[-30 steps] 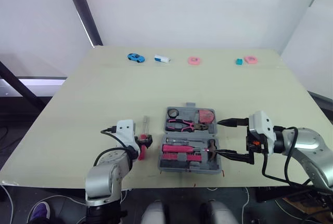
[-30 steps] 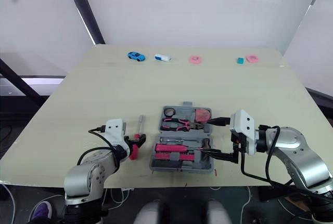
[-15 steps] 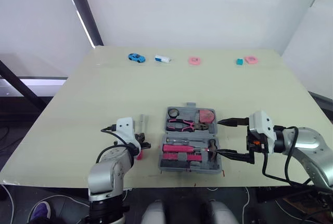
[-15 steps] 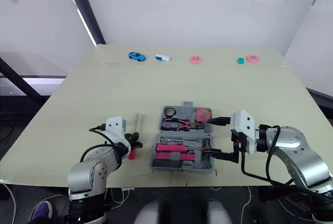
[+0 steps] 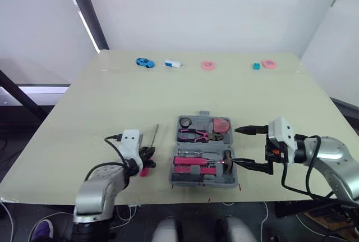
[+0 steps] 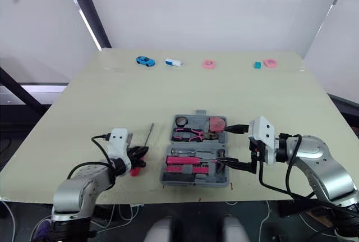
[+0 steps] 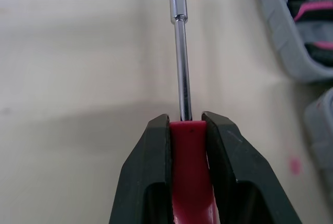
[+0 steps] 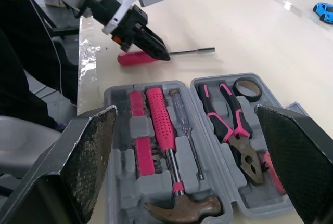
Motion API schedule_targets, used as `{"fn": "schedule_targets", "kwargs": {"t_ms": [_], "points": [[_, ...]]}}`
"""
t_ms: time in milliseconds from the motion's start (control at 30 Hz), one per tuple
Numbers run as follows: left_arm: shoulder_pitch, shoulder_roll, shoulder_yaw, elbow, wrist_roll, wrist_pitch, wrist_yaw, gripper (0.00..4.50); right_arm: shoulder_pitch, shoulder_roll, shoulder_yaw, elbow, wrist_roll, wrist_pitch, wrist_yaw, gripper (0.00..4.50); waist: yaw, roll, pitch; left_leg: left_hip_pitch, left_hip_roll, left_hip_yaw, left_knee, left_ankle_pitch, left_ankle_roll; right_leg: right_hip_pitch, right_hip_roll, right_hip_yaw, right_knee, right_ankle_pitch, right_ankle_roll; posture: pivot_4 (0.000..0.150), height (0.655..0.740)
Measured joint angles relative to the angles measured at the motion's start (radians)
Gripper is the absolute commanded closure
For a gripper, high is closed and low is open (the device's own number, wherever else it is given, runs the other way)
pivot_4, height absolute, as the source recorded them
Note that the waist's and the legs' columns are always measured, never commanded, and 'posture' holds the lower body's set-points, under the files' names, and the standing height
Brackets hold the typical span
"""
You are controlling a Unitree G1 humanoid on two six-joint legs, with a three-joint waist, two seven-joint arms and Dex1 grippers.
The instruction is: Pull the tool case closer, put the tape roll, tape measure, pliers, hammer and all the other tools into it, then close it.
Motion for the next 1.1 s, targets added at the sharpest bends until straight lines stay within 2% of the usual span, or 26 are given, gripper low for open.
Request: {"fn": "schedule_targets", "kwargs": {"t_ms": [100,200,267,333,400,533,633,867,1100], "points": [[0.009,0.134,-0.060,0.072,0.020,-0.139,-0.148,4.06,0.000,0.009,0.000,0.001,-0.006,-0.001,-0.004,0.00,0.001,0.000,0.000,0.000,0.000,0.001,0.000,0.000,0.000,0.000,-0.001,0.000,-0.001,-0.001,-0.001,0.150,0.7400],[0.004,0.194,-0.081,0.130,0.021,-0.234,-0.252,4.06,0.000,0.013,0.000,0.001,-0.010,-0.001,-0.008,0.00,0.003,0.000,0.000,-0.001,0.001,0.002,0.000,0.000,0.000,0.000,-0.001,0.000,-0.003,-0.001,-0.001,0.150,0.7400],[-0.011,0.254,-0.075,0.177,-0.022,-0.283,-0.374,4.06,0.005,0.013,0.000,0.000,-0.011,-0.002,-0.012,0.00,0.003,0.000,0.001,-0.002,0.002,0.002,0.000,0.000,0.000,-0.001,-0.001,-0.001,-0.003,-0.001,-0.001,0.150,0.7400],[-0.028,0.304,-0.061,0.174,-0.076,-0.290,-0.479,4.06,0.017,0.009,0.000,0.000,-0.012,-0.003,-0.010,0.00,0.004,0.000,0.001,-0.002,0.002,0.002,0.000,0.000,0.000,-0.001,-0.001,-0.001,-0.003,-0.001,-0.001,0.150,0.7400],[-0.055,0.397,-0.053,0.143,-0.163,-0.270,-0.636,4.06,0.028,-0.003,-0.010,0.000,-0.012,-0.009,-0.001,0.00,0.003,0.000,0.001,-0.002,0.002,0.003,-0.001,0.000,0.000,-0.001,-0.001,-0.001,-0.004,-0.001,-0.001,0.150,0.7400],[-0.145,0.531,-0.109,0.071,-0.240,-0.189,-0.806,4.06,0.052,-0.032,-0.049,-0.001,-0.013,-0.027,0.016,0.00,0.004,0.001,0.002,-0.002,0.002,0.003,-0.001,0.000,0.000,-0.001,0.000,0.000,-0.004,-0.001,-0.001,0.150,0.7400],[-0.219,0.553,-0.185,0.030,-0.234,-0.173,-0.846,4.06,0.093,-0.056,-0.078,-0.004,-0.013,-0.033,0.028,0.00,0.010,0.002,0.003,-0.002,0.001,0.003,-0.001,0.000,0.000,-0.001,0.000,0.000,-0.004,-0.001,-0.001,0.150,0.7400],[-0.599,0.506,-0.519,0.009,-0.118,-0.061,-0.918,4.06,0.251,-0.134,-0.195,-0.040,-0.003,-0.043,0.066,0.00,0.026,0.002,0.003,-0.002,0.001,0.003,0.000,0.000,0.000,-0.001,0.001,0.001,-0.004,-0.001,0.005,0.150,0.7400],[-0.741,0.386,-0.772,0.045,-0.001,-0.019,-0.957,4.06,0.360,-0.214,-0.303,-0.063,0.027,-0.041,0.148,0.00,0.024,0.002,0.003,-0.002,0.001,0.001,0.000,0.000,0.000,-0.001,0.003,0.001,-0.004,-0.001,0.006,0.150,0.7400]]}}
